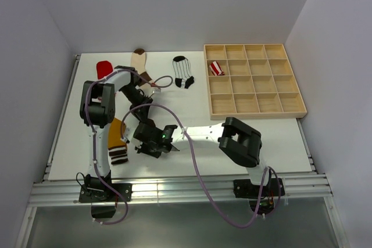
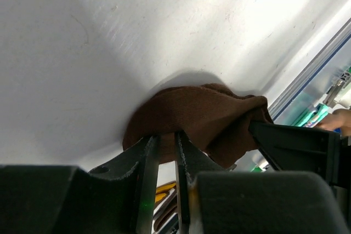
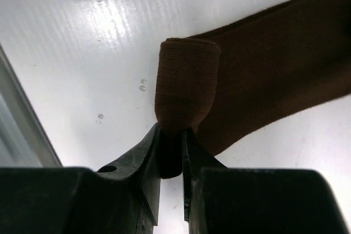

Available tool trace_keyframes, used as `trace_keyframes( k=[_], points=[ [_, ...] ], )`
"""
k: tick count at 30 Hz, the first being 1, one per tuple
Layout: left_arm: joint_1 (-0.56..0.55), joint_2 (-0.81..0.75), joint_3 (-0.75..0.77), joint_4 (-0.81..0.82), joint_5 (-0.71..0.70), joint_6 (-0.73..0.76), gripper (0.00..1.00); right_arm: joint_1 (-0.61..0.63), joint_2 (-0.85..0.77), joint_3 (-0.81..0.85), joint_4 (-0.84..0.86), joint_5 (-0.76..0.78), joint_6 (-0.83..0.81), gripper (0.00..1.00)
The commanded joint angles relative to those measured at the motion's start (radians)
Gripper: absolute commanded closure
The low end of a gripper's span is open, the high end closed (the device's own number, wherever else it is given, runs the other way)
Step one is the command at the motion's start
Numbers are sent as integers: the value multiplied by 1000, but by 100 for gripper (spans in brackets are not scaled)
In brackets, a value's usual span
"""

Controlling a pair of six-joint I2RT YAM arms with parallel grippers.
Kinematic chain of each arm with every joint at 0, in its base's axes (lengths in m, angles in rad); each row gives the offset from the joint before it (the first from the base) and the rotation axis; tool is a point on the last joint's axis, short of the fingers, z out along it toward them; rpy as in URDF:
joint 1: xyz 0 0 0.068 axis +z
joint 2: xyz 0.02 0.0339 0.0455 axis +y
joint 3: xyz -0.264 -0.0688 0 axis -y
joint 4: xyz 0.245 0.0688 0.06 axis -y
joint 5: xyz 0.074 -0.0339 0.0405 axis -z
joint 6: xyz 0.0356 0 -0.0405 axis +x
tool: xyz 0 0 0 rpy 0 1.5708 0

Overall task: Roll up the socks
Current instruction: Roll the sock at the center of the board.

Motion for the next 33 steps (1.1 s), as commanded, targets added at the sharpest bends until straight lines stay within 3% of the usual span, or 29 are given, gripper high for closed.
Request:
trace_keyframes(
  k=[1,10,17,24,33],
  points=[
    [-6,41,44,141,-43,19,77,-13,13,37,-61,-176,-3,100],
    [-24,35,41,143,-28,33,77,-159,136,37,-4,-380,23,100],
    [-32,3,66,155,-17,38,73,-205,225,44,-1,-383,49,100],
    [-30,-89,63,249,-21,-30,63,-214,248,36,-12,-366,78,100],
    [20,-107,173,275,-18,-111,53,-223,263,48,-23,-366,100,100]
  ],
)
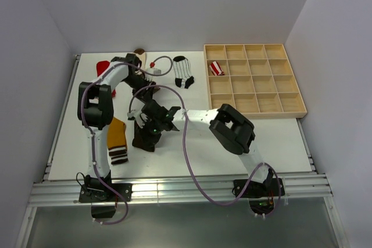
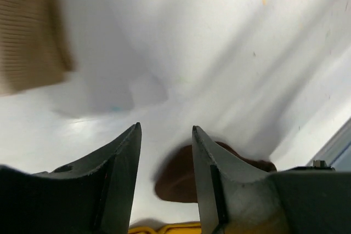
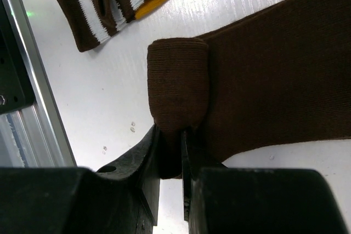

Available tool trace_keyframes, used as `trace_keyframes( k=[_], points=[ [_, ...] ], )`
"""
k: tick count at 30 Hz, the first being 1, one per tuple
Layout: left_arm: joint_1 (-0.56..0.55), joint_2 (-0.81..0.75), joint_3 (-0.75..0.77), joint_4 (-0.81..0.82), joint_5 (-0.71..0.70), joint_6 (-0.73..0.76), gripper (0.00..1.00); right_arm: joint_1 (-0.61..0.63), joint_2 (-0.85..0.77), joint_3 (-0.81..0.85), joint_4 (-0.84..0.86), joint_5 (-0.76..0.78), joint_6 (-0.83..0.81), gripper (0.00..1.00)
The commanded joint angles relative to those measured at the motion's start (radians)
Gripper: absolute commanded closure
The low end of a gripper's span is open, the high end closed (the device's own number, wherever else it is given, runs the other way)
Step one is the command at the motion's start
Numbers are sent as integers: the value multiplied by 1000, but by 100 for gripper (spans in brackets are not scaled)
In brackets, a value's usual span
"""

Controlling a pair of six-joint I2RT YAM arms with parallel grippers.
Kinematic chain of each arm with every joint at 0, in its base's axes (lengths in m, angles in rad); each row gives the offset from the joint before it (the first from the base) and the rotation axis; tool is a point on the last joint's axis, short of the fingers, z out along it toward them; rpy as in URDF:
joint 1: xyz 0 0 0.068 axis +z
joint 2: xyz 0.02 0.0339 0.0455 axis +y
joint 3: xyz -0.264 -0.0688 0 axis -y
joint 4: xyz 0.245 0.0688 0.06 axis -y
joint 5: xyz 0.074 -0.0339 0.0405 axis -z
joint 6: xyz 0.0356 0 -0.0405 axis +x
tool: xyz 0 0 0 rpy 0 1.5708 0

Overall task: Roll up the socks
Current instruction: Roll the sock at the center of the board.

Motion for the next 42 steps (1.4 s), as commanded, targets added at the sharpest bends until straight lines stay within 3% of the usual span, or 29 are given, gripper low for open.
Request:
trace_keyframes(
  k=[1,8,13,20,27,30,36,42],
  points=[
    [36,-60,90,53,5,-35,52,-4,118,-49,-121,118,-20,100],
    [139,-135,167,32,16,-10,52,-20,145,-9,-158,97,-3,100],
    [255,-281,37,89,79,26,50,-28,148,23,-187,72,5,100],
    [377,-494,-170,118,100,235,48,-39,182,90,-271,56,6,100],
    [377,-769,-503,246,115,438,35,-71,204,136,-322,-15,14,100],
    [359,-848,-624,254,131,546,35,-89,224,181,-366,-63,14,100],
    [216,-1052,-947,407,62,635,35,-105,242,236,-434,-87,9,100],
    [82,-1155,-1088,423,34,670,30,-113,251,256,-452,-116,12,100]
  ],
)
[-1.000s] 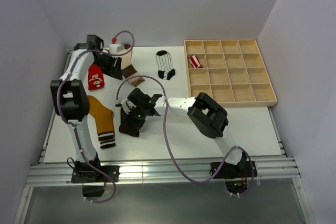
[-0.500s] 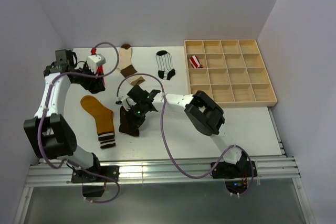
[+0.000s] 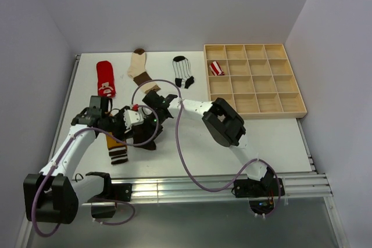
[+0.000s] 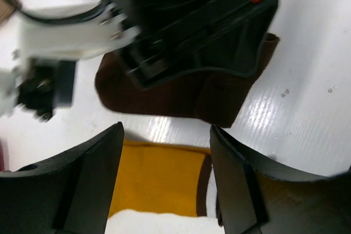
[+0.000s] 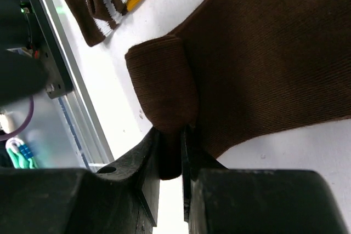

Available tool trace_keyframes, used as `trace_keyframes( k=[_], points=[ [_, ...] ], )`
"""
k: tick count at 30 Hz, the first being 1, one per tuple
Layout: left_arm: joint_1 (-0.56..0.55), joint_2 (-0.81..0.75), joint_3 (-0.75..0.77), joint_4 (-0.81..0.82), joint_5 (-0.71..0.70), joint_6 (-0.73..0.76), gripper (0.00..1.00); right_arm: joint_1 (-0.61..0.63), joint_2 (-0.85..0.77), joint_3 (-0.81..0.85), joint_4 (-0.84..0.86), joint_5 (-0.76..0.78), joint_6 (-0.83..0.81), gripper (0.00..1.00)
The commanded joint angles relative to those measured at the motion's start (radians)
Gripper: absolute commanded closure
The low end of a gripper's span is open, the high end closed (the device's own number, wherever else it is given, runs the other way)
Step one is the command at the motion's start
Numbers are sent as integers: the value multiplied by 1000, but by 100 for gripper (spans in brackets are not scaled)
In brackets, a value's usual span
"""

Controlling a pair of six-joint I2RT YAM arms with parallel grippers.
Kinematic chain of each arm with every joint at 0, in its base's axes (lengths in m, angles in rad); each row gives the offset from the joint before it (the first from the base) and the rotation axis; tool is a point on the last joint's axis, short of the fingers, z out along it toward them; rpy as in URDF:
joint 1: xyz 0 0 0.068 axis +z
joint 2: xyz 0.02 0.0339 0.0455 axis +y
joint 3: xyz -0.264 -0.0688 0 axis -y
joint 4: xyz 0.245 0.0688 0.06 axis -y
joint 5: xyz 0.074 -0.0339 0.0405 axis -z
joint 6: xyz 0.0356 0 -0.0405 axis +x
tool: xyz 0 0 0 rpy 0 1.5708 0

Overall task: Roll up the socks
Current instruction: Roll the sock at the center of the board.

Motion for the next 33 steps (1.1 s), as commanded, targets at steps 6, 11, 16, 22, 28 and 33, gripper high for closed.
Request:
trace_keyframes(
  k=[6,11,16,22,28,33],
  points=[
    [-131,-28,-97,113,-43,38,29,-19,96,3,-153,103,-34,100],
    [-217,-28,-144,139,-74,20,30,-19,99,-3,-157,95,-34,100],
    [-264,-20,-167,172,-94,3,31,-20,99,5,-164,84,-34,100],
    [-313,1,-184,212,-126,-13,32,-23,99,17,-165,64,-34,100],
    [-352,18,-212,258,-158,-25,33,-23,96,25,-168,49,-34,100],
    [-381,41,-227,294,-191,-46,33,-25,94,32,-176,35,-34,100]
  ],
)
